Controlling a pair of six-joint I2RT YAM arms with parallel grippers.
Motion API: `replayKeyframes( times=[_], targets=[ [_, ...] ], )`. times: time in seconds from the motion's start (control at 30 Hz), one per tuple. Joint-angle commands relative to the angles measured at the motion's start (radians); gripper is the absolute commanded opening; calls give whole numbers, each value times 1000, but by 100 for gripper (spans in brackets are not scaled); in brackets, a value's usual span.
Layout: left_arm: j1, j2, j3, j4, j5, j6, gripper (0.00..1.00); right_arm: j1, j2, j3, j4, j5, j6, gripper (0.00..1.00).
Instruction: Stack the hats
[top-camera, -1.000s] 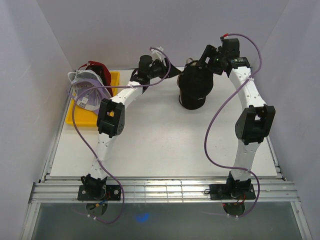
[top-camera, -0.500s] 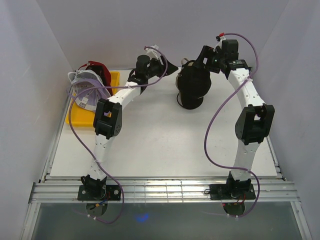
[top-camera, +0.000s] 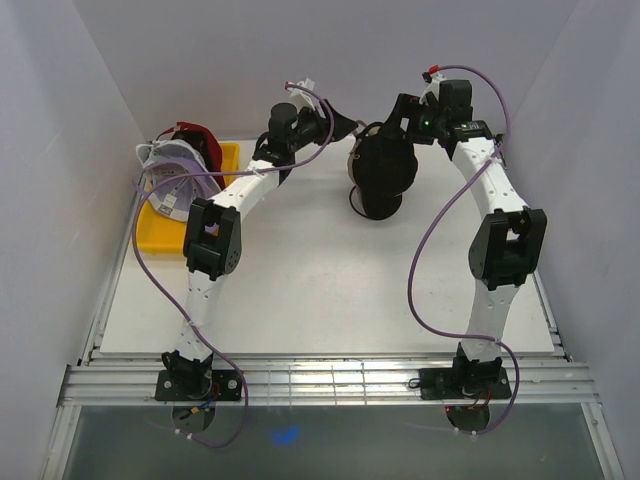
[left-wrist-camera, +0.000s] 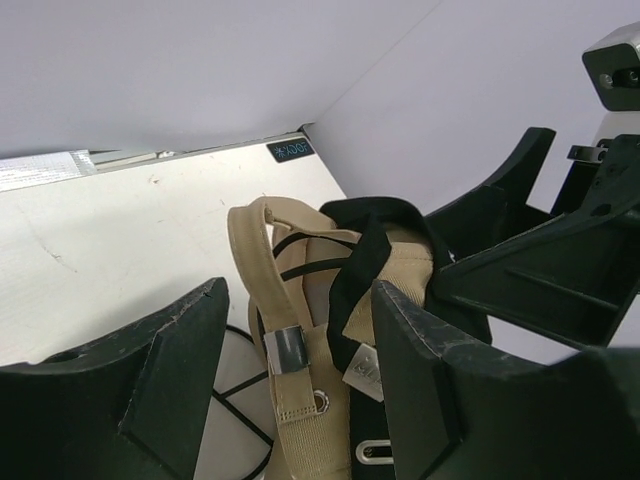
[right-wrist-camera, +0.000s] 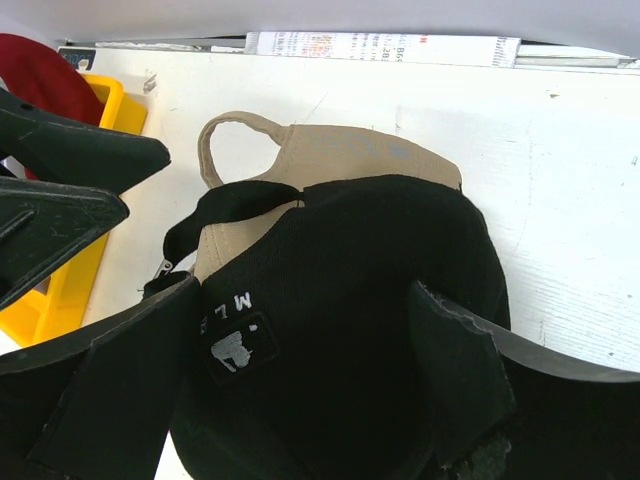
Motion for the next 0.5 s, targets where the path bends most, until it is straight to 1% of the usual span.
replayKeyframes(
  times=[0.0, 0.17, 0.47],
  targets=[
    [-12, -53, 41, 10, 11, 7, 69, 19, 2, -19, -87, -14, -60, 88],
    [-28, -43, 44, -3, 34, 43, 66, 27, 2, -11, -98, 1, -70, 88],
    [-42, -49, 4, -4, 54, 54, 61, 31, 12, 3, -123, 34, -69, 88]
  ],
)
